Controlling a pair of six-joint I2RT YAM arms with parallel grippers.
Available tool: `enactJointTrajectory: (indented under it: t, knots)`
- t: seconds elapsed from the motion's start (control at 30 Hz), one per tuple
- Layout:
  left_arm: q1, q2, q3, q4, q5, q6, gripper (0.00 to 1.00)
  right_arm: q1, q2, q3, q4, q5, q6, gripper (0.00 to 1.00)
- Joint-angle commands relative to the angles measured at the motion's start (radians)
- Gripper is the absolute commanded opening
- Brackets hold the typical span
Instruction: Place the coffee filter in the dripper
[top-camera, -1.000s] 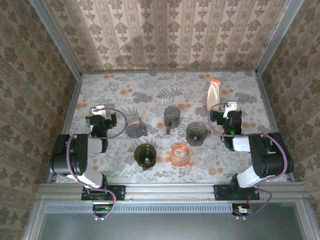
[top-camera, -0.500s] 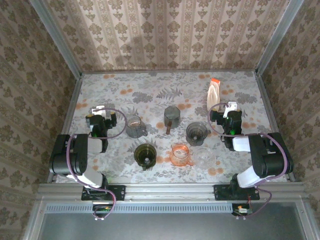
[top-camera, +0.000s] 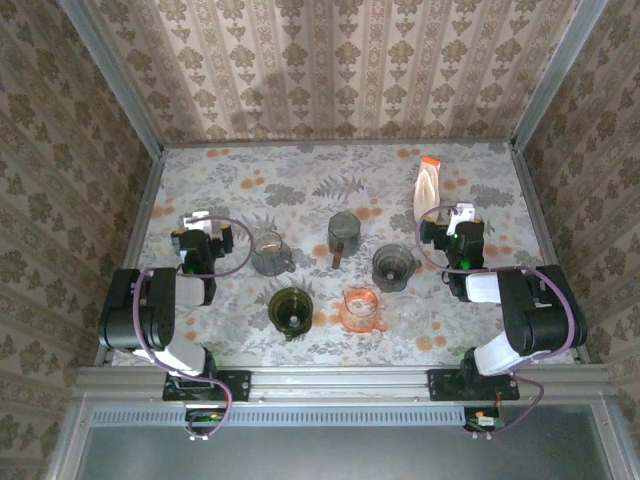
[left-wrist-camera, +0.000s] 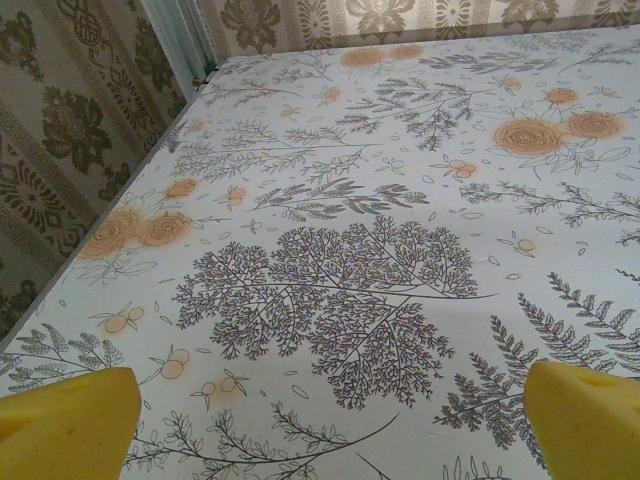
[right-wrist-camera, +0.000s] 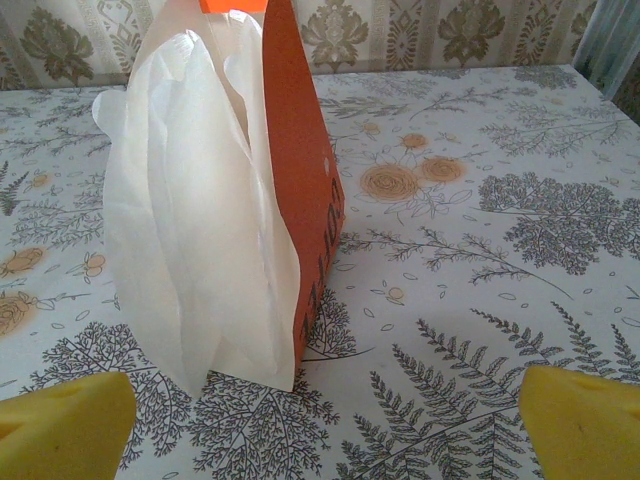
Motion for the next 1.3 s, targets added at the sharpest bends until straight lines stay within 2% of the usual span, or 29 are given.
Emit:
enactJointTrajectory:
  t: [0.0,0.4,0.47,0.53,0.6,0.67,0.83,0.9,0.97,1.03,1.07,1.13,1.2,1.23,1.27]
  knots:
    - [-0.004,-0.002,0.018,0.013,0.008,0.018,1.00,-0.005,0.005,0.009,-0.004,-0.015,-0.008,1.00]
    - [-0.008,-0.003,0.014,0.025,-0.009,0.019,1.00,-0.009,-0.001,0.008,-0.004,-0.023,-0.007,1.00]
    - [-0.028,-0.033,-0.006,0.031,-0.071,0.009,1.00,-0.011,-0.034,0.038,-0.088,-0.037,-0.007,1.00]
    - [-0.032,-0.050,-0.040,0.093,-0.051,0.032,1.00,-0.011,-0.074,0.081,-0.195,-0.055,-0.017,1.00]
    - [-0.036,-0.077,-0.065,0.111,-0.078,0.025,1.00,-0.011,-0.101,0.114,-0.277,-0.053,-0.016,1.00]
    - [-0.036,-0.113,-0.067,0.077,-0.120,0.012,1.00,-0.008,-0.128,0.119,-0.319,-0.024,0.004,1.00]
    - [-0.036,-0.207,-0.004,-0.113,-0.113,0.009,1.00,0.007,-0.207,0.125,-0.423,0.105,0.082,1.00]
    - [-0.039,-0.217,0.055,-0.218,-0.189,-0.009,1.00,0.018,-0.230,0.128,-0.454,0.181,0.110,1.00]
    - [-0.051,-0.215,0.127,-0.327,-0.316,-0.049,1.00,0.022,-0.233,0.154,-0.508,0.271,0.168,1.00]
    - [-0.061,-0.217,0.199,-0.434,-0.455,-0.140,1.00,0.021,-0.215,0.206,-0.602,0.346,0.249,1.00]
    - [-0.061,-0.229,0.226,-0.490,-0.478,-0.185,1.00,0.022,-0.204,0.242,-0.666,0.364,0.292,1.00]
    - [-0.061,-0.267,0.230,-0.518,-0.429,-0.203,1.00,0.023,-0.188,0.284,-0.716,0.336,0.288,1.00]
    - [-0.060,-0.315,0.179,-0.431,-0.342,-0.203,1.00,0.023,-0.192,0.286,-0.702,0.256,0.265,1.00]
    - [-0.060,-0.336,0.149,-0.394,-0.333,-0.234,1.00,0.023,-0.202,0.286,-0.719,0.255,0.308,1.00]
    - [-0.060,-0.360,0.116,-0.372,-0.371,-0.332,1.00,0.022,-0.215,0.287,-0.759,0.285,0.395,1.00]
